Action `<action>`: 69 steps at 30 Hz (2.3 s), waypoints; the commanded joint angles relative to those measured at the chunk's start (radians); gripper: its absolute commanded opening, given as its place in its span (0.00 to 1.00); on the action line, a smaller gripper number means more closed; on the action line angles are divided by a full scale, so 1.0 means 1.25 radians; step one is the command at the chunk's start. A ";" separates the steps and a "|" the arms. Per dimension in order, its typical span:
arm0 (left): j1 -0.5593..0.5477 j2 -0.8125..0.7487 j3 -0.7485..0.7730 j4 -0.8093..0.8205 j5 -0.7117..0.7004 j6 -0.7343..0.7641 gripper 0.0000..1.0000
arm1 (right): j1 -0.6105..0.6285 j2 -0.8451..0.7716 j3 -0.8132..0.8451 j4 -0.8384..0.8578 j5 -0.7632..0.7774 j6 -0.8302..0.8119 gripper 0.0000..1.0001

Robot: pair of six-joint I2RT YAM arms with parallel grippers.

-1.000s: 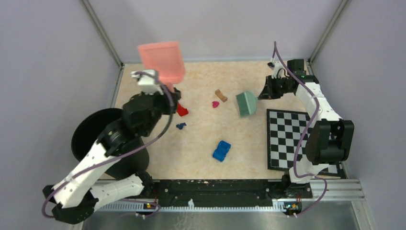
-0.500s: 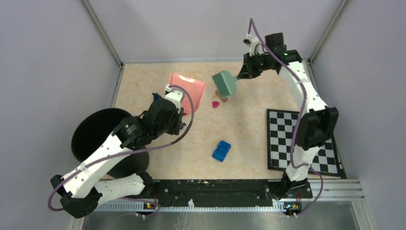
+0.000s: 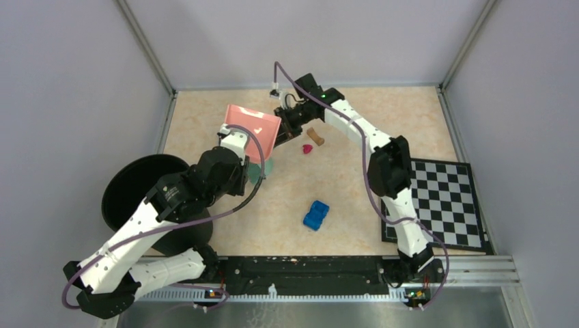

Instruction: Sweep away the paper scraps from the table

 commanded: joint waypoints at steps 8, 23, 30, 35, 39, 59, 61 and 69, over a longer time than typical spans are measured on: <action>-0.001 0.014 0.019 -0.030 -0.011 -0.018 0.00 | 0.007 0.055 -0.028 0.145 0.140 0.272 0.00; -0.001 0.115 0.020 -0.044 0.014 0.052 0.00 | -0.091 -0.156 -0.373 0.163 0.183 0.260 0.00; -0.001 0.178 0.030 -0.072 0.026 0.083 0.00 | -0.173 -0.300 -0.499 0.135 0.236 0.184 0.00; -0.001 0.206 0.014 -0.061 0.030 0.084 0.00 | -0.220 -0.385 -0.558 0.099 0.258 0.112 0.00; -0.001 0.247 0.004 -0.052 0.074 0.084 0.00 | -0.242 -0.449 -0.558 0.054 0.305 0.055 0.00; -0.003 0.313 -0.169 -0.061 0.311 -0.074 0.00 | -0.192 -0.204 -0.205 0.189 0.073 0.153 0.00; -0.003 0.312 -0.175 -0.069 0.306 -0.081 0.00 | -0.176 -0.161 -0.181 0.240 0.076 0.213 0.00; -0.003 0.311 -0.185 -0.054 0.280 -0.083 0.01 | -0.148 -0.061 -0.127 0.194 0.208 0.260 0.00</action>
